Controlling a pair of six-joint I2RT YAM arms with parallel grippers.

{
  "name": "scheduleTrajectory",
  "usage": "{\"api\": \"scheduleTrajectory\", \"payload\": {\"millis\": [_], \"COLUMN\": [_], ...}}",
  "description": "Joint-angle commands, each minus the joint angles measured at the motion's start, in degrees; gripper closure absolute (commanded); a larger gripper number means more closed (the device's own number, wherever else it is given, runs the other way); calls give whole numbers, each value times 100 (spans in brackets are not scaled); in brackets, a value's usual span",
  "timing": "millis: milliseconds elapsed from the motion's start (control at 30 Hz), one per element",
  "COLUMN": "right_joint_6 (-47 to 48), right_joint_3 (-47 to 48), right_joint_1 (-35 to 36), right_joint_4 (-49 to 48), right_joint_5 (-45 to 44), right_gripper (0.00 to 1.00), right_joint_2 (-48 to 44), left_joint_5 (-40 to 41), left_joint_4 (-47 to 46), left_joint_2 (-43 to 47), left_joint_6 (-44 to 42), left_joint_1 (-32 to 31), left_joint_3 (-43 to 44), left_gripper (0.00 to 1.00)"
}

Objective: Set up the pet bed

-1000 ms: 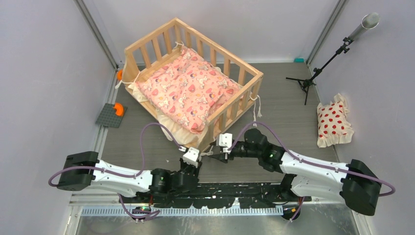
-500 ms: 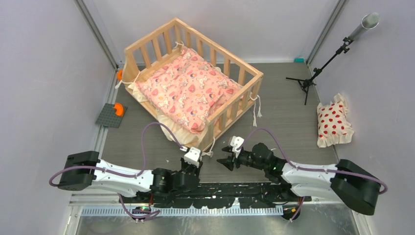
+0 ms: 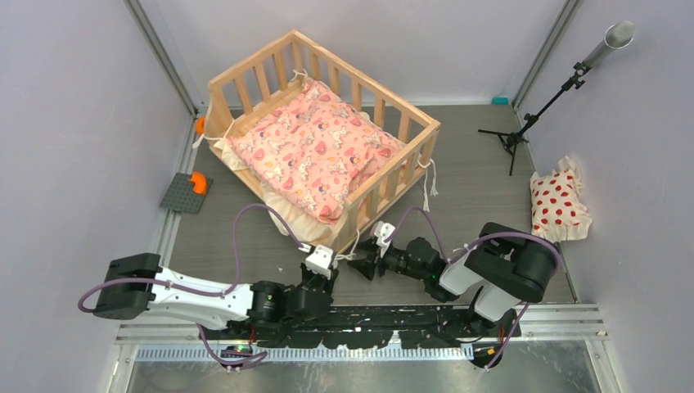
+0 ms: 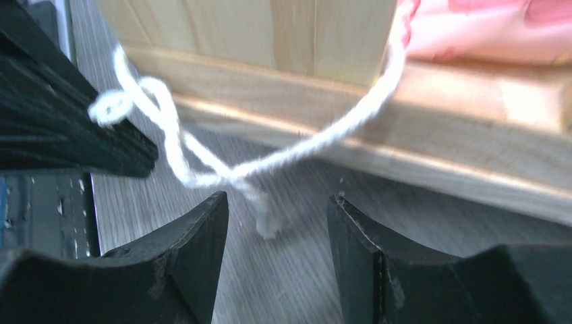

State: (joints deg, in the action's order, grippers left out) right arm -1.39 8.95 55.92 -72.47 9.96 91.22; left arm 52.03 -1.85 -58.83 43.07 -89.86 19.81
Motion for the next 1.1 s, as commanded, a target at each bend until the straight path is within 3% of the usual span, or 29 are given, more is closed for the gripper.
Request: {"api": "scheduleTrajectory", "payload": {"millis": [0,167,333,500,567,867,1067], "right_joint_6": [-28,-97,-190,-195,-218,-441,-536], "right_joint_3": [249,383,407,212,103,76,235], "right_joint_1": [28,32,32,37,28,42,37], "right_joint_4": [-985,-982,-991,-989,-989,-592,731], "right_joint_5": [-95,64,230,54,-85,-818,-1806], "right_gripper": [39,43,64,92,97,99,99], "right_joint_2": [5,115,323,278,233,-191,-963], "left_joint_5": [207,229,218,303,306,243,394], "left_joint_4": [11,-1,64,578,792,1761,2722], "left_joint_2": [206,281,331,533,699,1551,2149], "left_joint_6": [15,35,80,482,689,1355,2070], "left_joint_1": [30,30,30,30,29,30,30], "left_joint_3": [75,14,-4,-21,-49,-185,-195], "left_gripper": [100,100,100,100,100,100,100]}}
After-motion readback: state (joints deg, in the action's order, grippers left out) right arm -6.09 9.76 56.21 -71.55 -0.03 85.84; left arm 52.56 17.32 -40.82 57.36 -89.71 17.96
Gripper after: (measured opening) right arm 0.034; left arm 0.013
